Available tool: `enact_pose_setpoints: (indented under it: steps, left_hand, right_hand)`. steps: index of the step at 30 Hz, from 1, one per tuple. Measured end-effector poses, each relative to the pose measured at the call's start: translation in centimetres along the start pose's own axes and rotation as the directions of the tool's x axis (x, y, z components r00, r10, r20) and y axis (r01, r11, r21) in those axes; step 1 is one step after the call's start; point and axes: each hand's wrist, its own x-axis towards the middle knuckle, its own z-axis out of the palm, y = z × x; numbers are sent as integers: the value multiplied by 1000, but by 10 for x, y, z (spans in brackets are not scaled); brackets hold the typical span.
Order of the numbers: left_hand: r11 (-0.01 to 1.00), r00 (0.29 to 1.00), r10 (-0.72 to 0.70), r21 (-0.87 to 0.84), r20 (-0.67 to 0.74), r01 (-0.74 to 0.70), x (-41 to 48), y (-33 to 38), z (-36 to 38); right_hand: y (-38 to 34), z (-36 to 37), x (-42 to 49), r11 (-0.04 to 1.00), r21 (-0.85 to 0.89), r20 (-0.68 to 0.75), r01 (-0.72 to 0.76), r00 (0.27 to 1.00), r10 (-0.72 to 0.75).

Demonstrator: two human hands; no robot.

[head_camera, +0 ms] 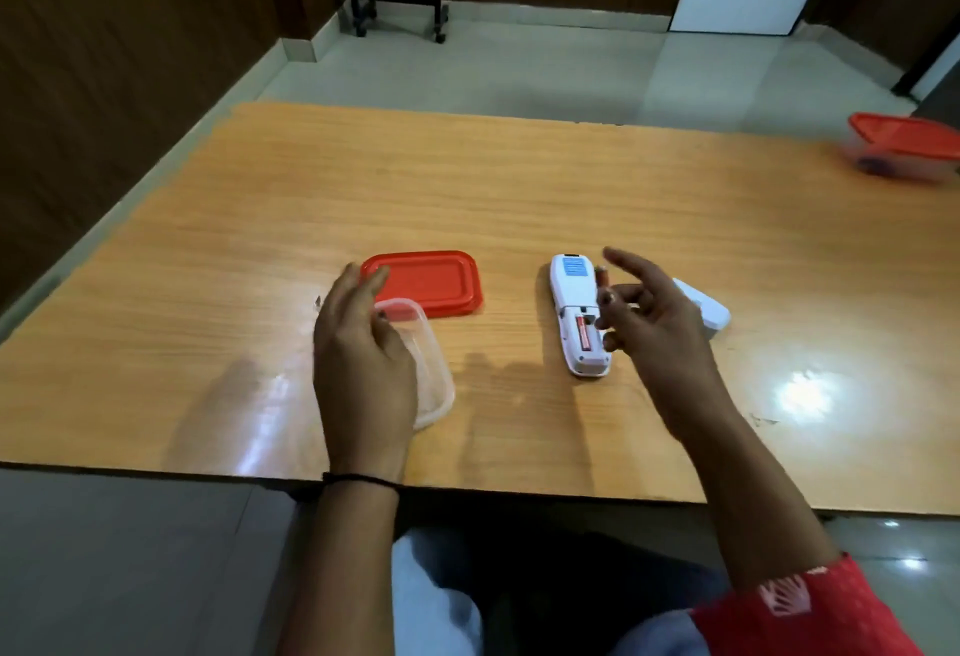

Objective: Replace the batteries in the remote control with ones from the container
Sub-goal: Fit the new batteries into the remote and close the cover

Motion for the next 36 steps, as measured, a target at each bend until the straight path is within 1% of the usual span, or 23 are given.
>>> enact_pose_setpoints:
  steps: [2,3,5,6,8,11,15,17,19,21,23,24,26,30,32,34,36]
  left_hand:
    - [988,985,149,-47,83,-145,-8,17,16]
    - [974,963,222,-74,155,-212,-13,25,26]
    - [950,895,311,-123,319,-286,-27,39,47]
    - [946,862,325,-144,389,-291,-34,44,57]
    - [957,822,290,-157,490,-244,-45,49,76]
    - [983,804,184,-105,565,-151,-49,48,96]
    - [992,799,122,-104,589,-74,-45,42,103]
    - [992,787,118,-107,606,-67,-45,39,104]
    - [989,781,142,-116,608,-90,-44,35,104]
    - [984,780,175,-139,601,-114,-44,34,103]
    - [981,778,192,-151,599,-126,-44,32,103]
    - [981,779,192,-145,597,-131,-44,31,104]
    - [982,784,186,-125,592,-139,-44,28,106]
    - [985,787,171,-108,592,-133,-44,26,108]
    - [986,788,163,-108,593,-123,-44,26,108]
    - [986,793,164,-107,586,-125,-43,27,108]
    - [986,799,169,-104,578,-133,-42,28,108]
  right_hand:
    - [7,-19,6,996,71,-81,-56,995,62]
    - [11,-26,8,994,77,-106,-73,991,81]
    - [21,-35,9,997,14,-125,-76,989,77]
    - [26,-36,9,998,-31,-129,-59,990,55]
    - [32,-34,10,997,-81,-127,-15,992,5]
    - [33,-26,12,984,-163,-107,70,990,-88]
    - [32,-15,13,961,-247,-74,123,987,-145]
    - [32,-13,12,944,-299,-60,142,984,-167]
    - [34,-13,11,899,-396,-32,190,975,-220]
    - [36,-13,8,829,-500,3,251,958,-288]
    - [35,-13,3,776,-564,13,282,943,-333]
    - [34,-12,0,766,-575,11,288,939,-344]
    - [34,-11,-4,770,-575,6,277,942,-335]
    - [37,-11,-11,830,-519,-12,204,969,-246]
    - [38,-12,-11,830,-526,-6,185,975,-221]
    - [38,-9,-11,827,-529,-7,191,973,-230]
    - [37,-7,-11,865,-479,-59,148,978,-199]
